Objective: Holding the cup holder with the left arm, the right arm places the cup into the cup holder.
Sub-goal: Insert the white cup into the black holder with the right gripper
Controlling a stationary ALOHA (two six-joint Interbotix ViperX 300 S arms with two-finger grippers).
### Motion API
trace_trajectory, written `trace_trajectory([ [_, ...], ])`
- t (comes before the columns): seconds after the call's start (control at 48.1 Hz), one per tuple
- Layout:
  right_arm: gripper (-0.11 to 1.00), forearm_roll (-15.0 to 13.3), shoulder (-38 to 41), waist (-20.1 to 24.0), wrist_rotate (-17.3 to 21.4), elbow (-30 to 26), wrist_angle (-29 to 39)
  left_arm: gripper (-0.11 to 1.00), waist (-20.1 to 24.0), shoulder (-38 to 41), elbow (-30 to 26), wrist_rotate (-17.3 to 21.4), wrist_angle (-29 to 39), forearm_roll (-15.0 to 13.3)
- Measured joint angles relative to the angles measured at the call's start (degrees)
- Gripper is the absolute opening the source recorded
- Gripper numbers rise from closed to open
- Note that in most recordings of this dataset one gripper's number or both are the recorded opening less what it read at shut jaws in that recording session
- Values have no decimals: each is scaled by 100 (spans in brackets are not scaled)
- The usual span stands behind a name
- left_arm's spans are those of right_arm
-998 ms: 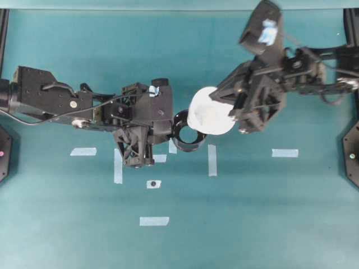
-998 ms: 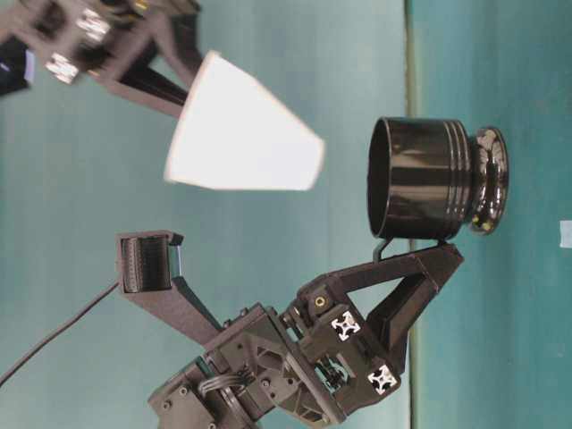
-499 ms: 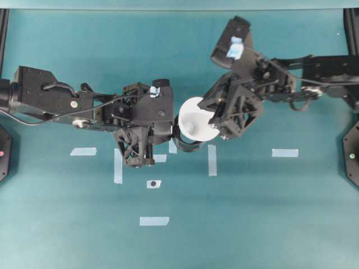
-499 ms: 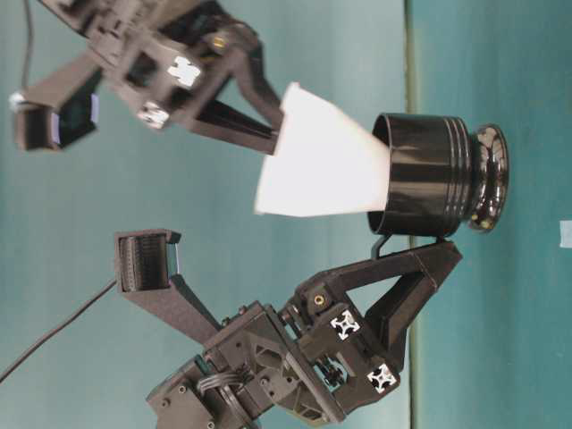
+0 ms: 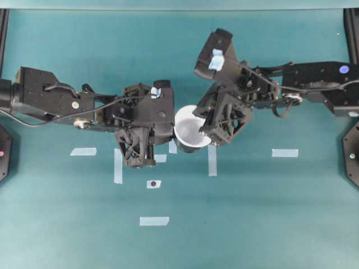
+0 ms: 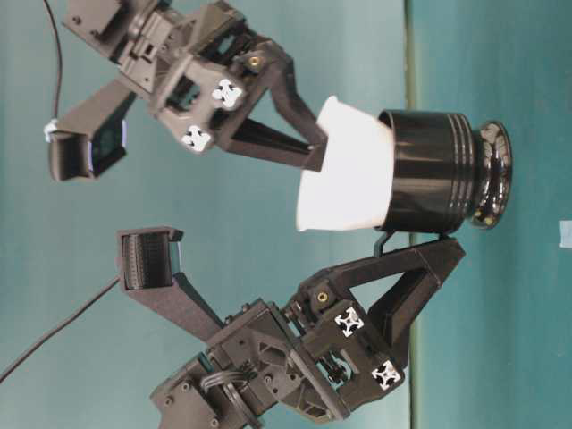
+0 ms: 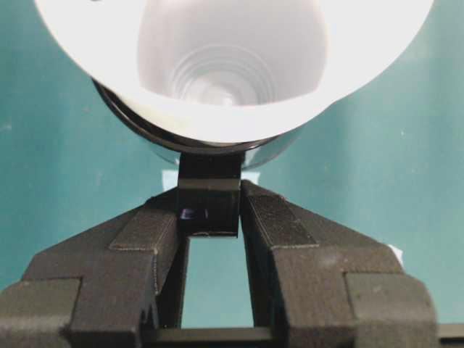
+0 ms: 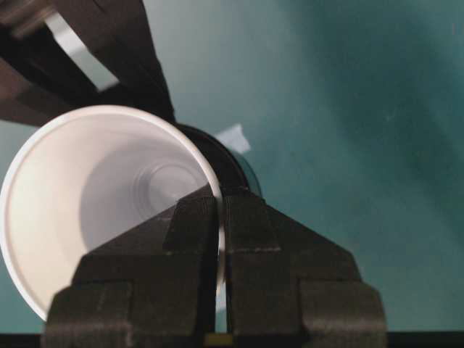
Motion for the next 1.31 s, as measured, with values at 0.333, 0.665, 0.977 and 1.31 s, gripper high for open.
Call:
trace_trajectory([
  [0.333, 3, -237, 53, 44, 0, -132, 185, 26, 0, 18, 0, 0, 0, 0],
  [0.665, 6, -264, 62, 53, -9, -132, 211, 26, -9, 88, 0, -9, -255, 0],
  [0.977, 58, -264, 62, 53, 0, -132, 237, 26, 9, 97, 0, -9, -334, 0],
  [1.31, 84, -255, 62, 53, 0, -316, 343, 26, 18, 97, 0, -9, -360, 0],
])
